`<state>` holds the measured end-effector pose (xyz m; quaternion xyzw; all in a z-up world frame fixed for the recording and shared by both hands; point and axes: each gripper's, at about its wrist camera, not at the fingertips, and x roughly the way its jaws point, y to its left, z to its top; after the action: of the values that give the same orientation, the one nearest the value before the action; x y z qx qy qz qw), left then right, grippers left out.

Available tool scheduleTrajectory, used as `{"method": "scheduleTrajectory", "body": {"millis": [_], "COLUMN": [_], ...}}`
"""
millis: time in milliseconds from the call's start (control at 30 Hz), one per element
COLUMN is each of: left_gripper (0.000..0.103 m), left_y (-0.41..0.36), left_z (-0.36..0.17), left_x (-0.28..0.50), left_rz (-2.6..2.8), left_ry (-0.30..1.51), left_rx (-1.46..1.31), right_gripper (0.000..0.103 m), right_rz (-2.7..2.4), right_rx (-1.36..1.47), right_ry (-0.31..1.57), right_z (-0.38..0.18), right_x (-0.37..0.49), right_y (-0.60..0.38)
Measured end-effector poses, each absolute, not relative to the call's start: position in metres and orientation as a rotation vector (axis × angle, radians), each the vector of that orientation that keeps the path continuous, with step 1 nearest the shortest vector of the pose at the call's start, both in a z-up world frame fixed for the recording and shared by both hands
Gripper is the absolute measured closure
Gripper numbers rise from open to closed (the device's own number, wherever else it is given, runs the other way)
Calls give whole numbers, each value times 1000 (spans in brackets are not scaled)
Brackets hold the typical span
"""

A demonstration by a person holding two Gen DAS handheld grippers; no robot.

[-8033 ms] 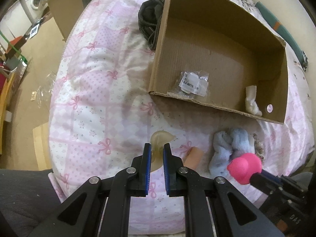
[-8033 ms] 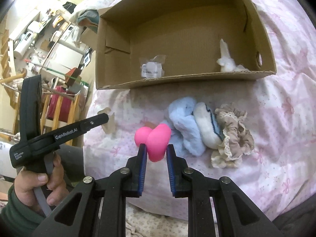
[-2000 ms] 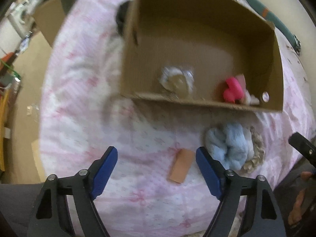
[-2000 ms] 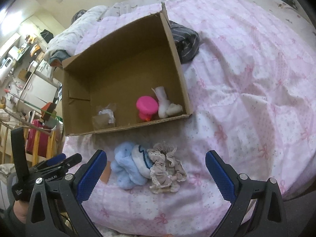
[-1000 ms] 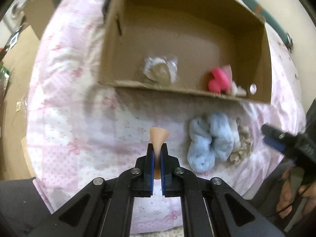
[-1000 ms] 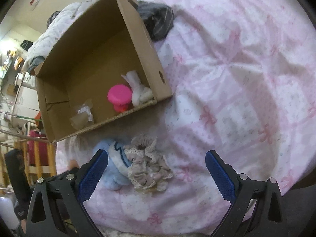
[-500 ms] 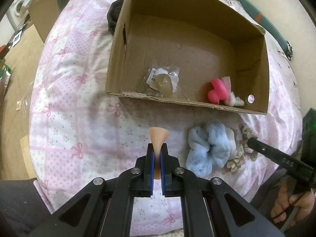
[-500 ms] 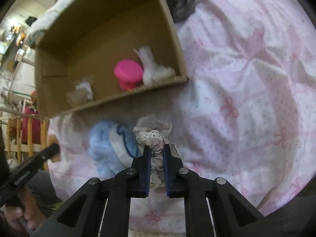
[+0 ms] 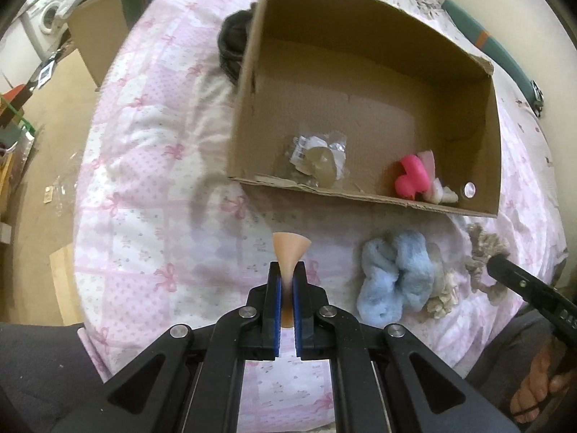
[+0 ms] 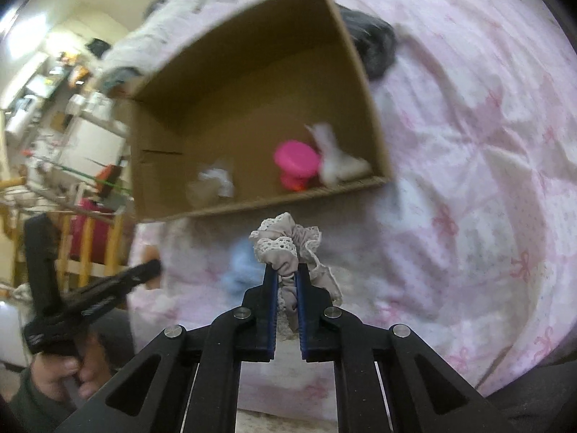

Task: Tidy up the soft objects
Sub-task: 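Grasp the beige lace scrunchie with the right gripper and lift it, then carry the tan foam piece and lace scrunchie over the box with both grippers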

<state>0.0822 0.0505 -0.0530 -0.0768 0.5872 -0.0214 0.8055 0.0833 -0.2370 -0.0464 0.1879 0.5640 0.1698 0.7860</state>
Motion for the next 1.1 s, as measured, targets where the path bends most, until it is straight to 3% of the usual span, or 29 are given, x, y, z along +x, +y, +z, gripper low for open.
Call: {"method": "scheduleTrajectory", "body": {"millis": [500,1100], "left_gripper": [98,98], "left_y": [59,52], "left_z": [-34,48], "left_x": [59,102], "left_rz": [47,41], "left_ry": [1169,962], "left_rx": [-136,-98], "right_gripper": [92,92], "right_rz": [440,474], "right_rx": [400,437], "right_ry": [1143,952], "right_z": [-27,23], "right_x": [69,88], "right_y": [-228,-229]}}
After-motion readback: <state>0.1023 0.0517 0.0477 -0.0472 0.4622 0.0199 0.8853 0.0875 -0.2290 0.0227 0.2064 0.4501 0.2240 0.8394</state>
